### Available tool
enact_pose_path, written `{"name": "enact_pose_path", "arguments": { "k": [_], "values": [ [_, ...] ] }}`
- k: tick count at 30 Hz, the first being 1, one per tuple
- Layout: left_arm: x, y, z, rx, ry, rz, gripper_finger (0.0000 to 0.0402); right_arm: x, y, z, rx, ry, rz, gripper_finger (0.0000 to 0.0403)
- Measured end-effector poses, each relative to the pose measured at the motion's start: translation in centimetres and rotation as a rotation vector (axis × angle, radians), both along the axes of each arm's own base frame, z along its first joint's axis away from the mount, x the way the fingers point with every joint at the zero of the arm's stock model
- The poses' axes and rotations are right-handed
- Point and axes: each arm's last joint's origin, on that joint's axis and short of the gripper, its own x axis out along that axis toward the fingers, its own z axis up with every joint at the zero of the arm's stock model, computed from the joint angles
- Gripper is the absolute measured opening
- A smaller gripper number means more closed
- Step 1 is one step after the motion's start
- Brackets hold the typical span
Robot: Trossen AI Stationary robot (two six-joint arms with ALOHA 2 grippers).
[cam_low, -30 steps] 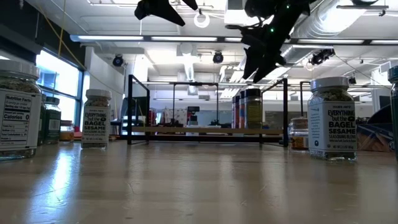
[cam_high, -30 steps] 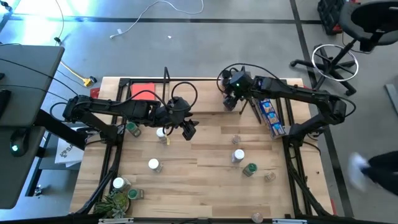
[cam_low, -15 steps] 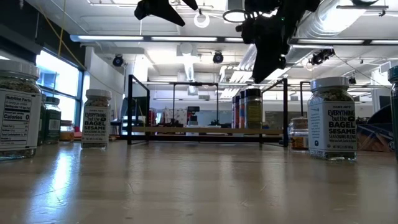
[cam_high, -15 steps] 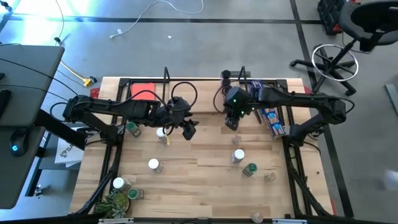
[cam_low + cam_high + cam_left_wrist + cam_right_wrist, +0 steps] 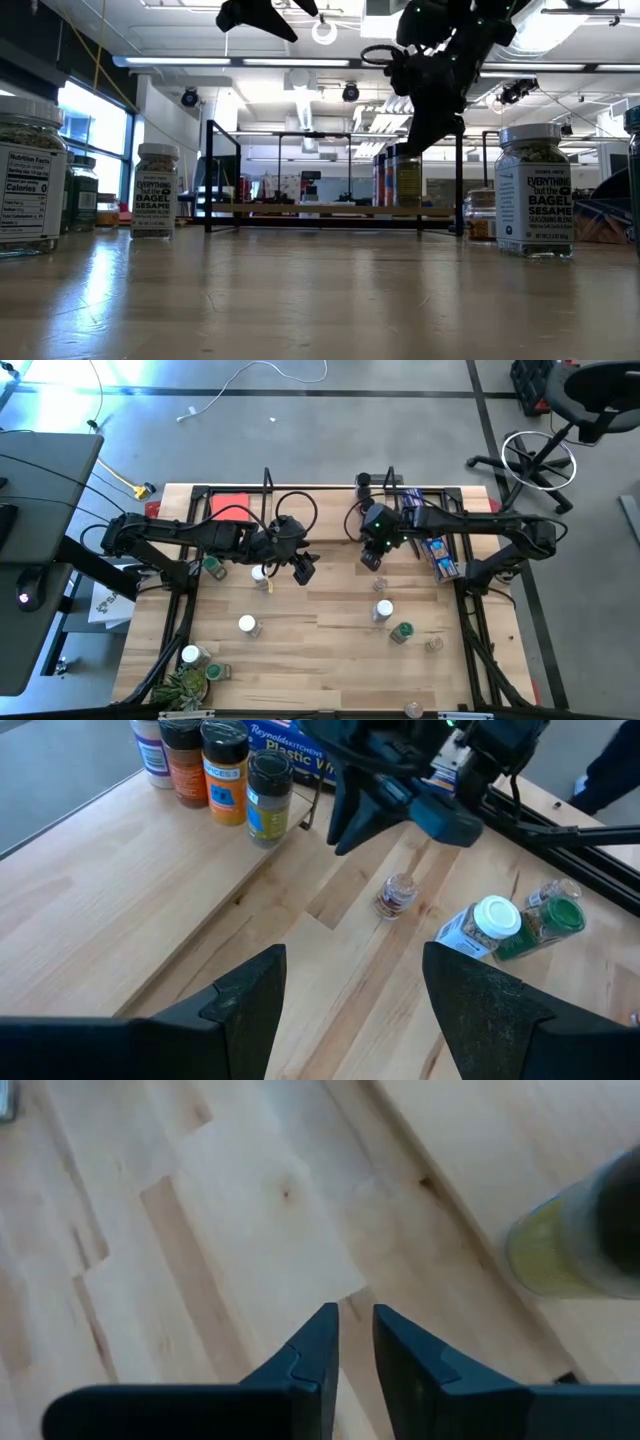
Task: Shelf spices
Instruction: Put the middle right white seasoning bottle on the shelf
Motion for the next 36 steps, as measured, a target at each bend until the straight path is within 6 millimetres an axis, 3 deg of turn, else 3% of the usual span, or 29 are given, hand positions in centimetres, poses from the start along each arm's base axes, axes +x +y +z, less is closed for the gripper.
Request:
{"name": "enact_pose_path", "arguments": {
  "k": [10, 25, 36],
  "values": [
    [0.0, 0.0, 0.0, 0.000, 0.000, 0.001, 0.0232, 0.0, -2.0, 0.4, -0.067, -0.057, -0.075, 0.0059],
    [0.0, 0.0, 0.0, -0.004, -0.001, -0.001, 0.0232, 0.0, -1.8, 0.5, -0.036, -0.073, -0.069, 0.0059],
    [0.0, 0.0, 0.0, -0.006, -0.001, -0.003, 0.0232, -1.9, -0.6, 3.9, -0.064, -0.182, -0.095, 0.0059]
  ]
}}
